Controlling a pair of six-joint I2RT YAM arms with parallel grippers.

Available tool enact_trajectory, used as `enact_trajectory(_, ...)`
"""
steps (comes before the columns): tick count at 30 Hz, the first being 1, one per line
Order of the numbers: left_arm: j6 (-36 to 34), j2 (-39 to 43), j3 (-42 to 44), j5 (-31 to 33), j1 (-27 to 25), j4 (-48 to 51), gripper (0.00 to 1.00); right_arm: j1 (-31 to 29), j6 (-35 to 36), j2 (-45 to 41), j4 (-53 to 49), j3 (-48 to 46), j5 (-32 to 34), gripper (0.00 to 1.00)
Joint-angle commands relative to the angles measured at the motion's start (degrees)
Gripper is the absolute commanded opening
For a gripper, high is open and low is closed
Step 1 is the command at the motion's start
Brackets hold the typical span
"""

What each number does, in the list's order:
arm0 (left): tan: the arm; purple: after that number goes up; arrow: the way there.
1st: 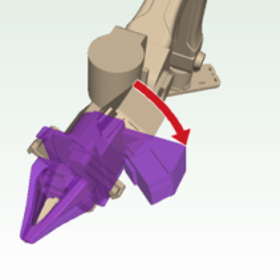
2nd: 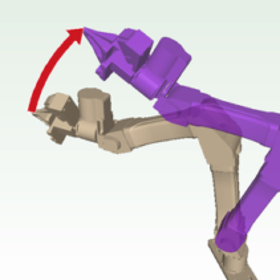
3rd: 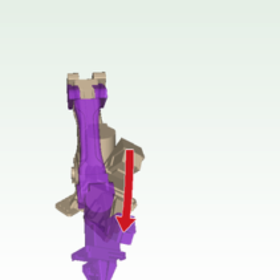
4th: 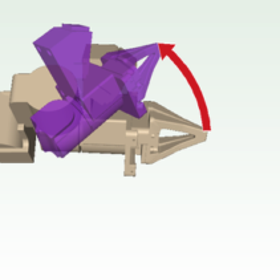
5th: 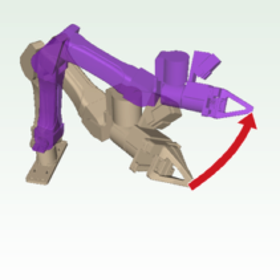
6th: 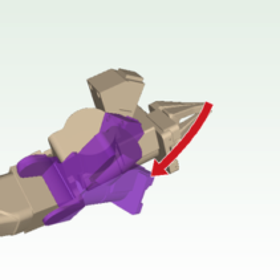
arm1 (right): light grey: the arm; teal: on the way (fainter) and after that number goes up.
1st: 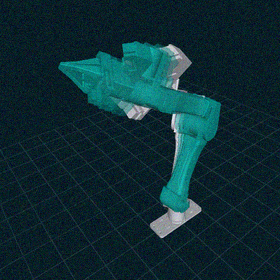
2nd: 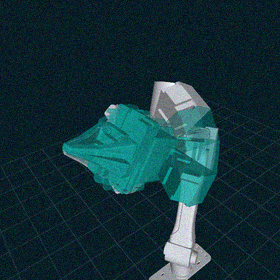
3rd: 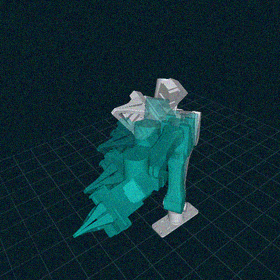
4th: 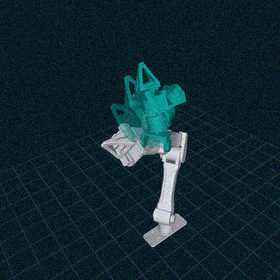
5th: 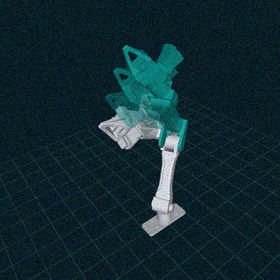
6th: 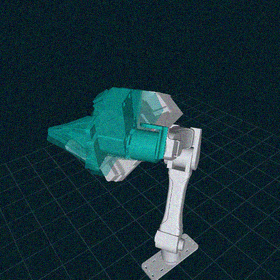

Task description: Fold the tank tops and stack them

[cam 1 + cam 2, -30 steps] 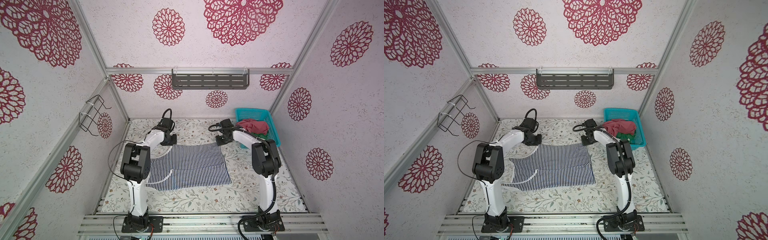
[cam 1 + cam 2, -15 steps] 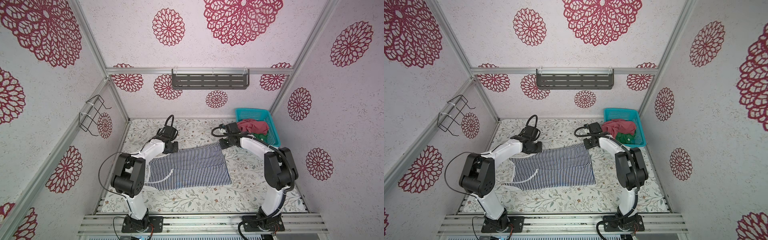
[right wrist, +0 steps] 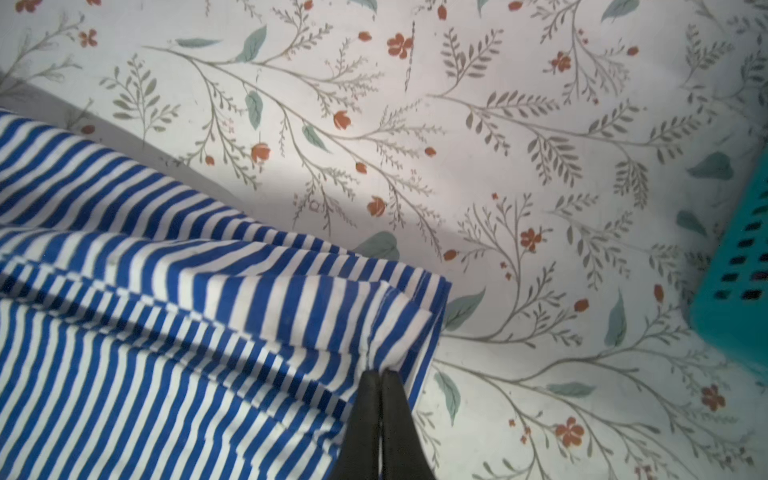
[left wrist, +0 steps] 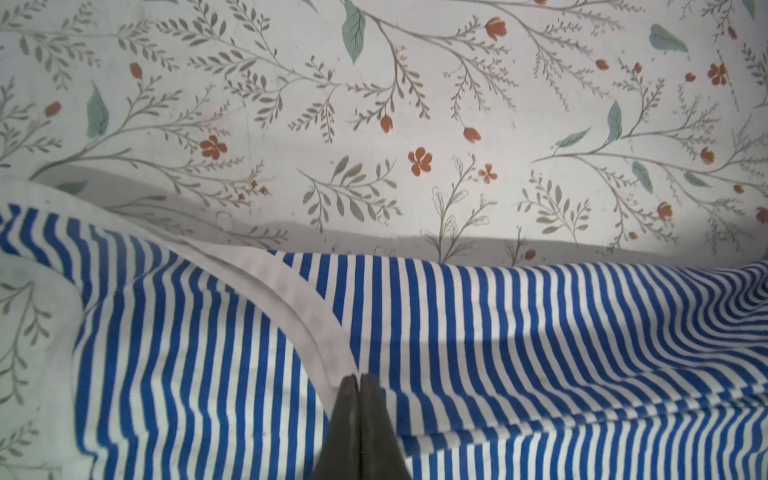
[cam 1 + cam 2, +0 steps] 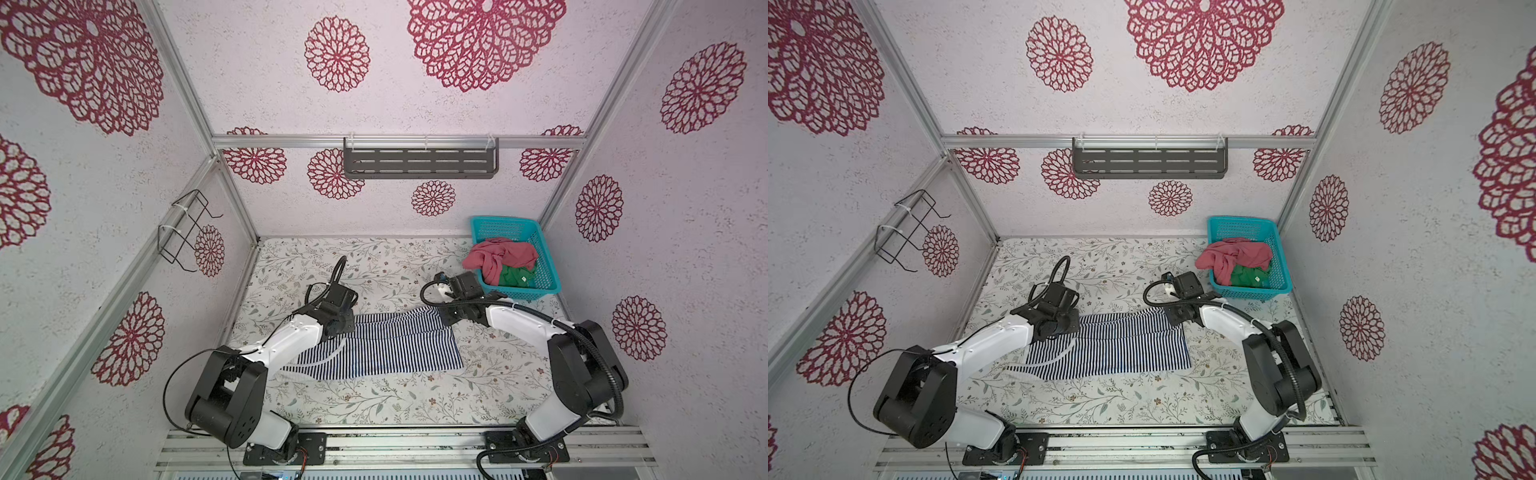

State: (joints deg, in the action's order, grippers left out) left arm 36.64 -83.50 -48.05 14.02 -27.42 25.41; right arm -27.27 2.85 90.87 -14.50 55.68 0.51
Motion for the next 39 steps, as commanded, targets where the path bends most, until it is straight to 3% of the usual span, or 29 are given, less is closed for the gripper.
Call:
enact_trajectory(1,6.82,3.67,3.13,4.24,-2.55,-1.68,0.00,-0.67,-2.82,-5.44,1.80,-3.28,1.63,0.00)
enact_trajectory(9,19.05,9.44,12.69,7.46,-8.02,-1.94,0.00,-2.24,-8.80,-12.32,3.93,-13.76,0.00,0.00)
enact_trajectory(13,22.90,10.60,14.37,8.93,-10.57,-0.45,0.00,-2.57,-10.26,-13.99,3.06,-14.81,-0.06,0.00)
enact_trajectory(14,23.35,11.26,14.15,9.91,-11.12,1.01,0.02,-2.40,-10.72,-14.10,2.20,-14.65,0.36,0.04)
enact_trajectory(16,23.15,13.43,12.80,10.47,-11.25,4.11,0.29,-2.18,-11.17,-13.64,-0.41,-13.41,0.23,0.17)
enact_trajectory(17,22.58,15.06,11.83,10.77,-11.25,5.84,0.44,-2.09,-11.59,-13.40,-1.78,-12.76,0.38,0.31)
enact_trajectory(18,21.97,16.76,10.71,11.10,-11.25,7.55,0.51,-2.09,-11.85,-13.35,-3.29,-12.12,0.66,0.38)
enact_trajectory(20,20.81,19.36,8.48,11.08,-11.31,9.91,0.58,-2.00,-12.57,-13.33,-5.54,-10.68,2.05,0.42)
enact_trajectory(24,18.43,19.39,5.15,7.23,-10.86,9.68,0.55,-2.00,-14.59,-13.12,-9.54,-6.17,3.18,0.43)
enact_trajectory(30,16.79,6.01,-1.00,0.38,-10.98,6.21,0.49,-3.85,-24.07,-9.92,-11.48,-0.16,0.36,0.32)
enact_trajectory(33,17.37,0.84,-0.72,-2.42,-11.16,3.13,0.48,-6.01,-26.75,-6.99,-10.42,2.03,-0.32,0.26)
enact_trajectory(39,19.30,-4.18,3.37,-4.95,-11.16,0.31,0.48,-8.33,-32.23,0.68,-10.49,2.61,-1.34,0.24)
